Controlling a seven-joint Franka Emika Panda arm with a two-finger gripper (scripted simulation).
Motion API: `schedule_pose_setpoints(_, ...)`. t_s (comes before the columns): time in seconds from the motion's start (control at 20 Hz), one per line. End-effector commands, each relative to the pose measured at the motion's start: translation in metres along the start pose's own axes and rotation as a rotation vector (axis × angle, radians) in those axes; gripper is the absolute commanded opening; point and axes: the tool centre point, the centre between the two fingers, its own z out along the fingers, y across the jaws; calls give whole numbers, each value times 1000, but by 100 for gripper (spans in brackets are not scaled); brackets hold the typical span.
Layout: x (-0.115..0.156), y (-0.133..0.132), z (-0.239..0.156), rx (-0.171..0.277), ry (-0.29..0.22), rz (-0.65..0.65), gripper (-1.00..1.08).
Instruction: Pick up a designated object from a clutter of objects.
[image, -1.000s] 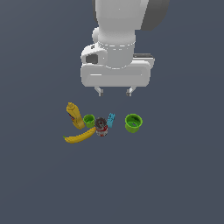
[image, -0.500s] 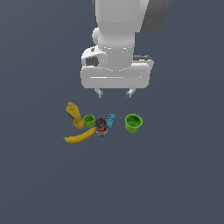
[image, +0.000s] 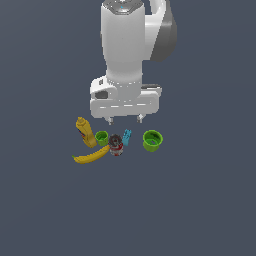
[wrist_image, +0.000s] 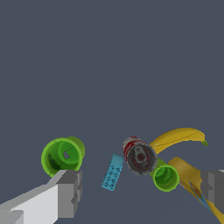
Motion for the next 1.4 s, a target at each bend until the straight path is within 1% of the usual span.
schedule_pose_setpoints(0.0,-4,7,22,2,-7,-39,100)
schedule_pose_setpoints(0.35,-25,27,88,8,-29,-166,100)
schedule_pose_setpoints(0.65,-42,38,126,12,-43,-243,100)
schedule_pose_setpoints(0.95,-53,44,146,14,-50,-285,100)
schedule_pose_setpoints(1.35,-55,45,151,14,-52,-289,100)
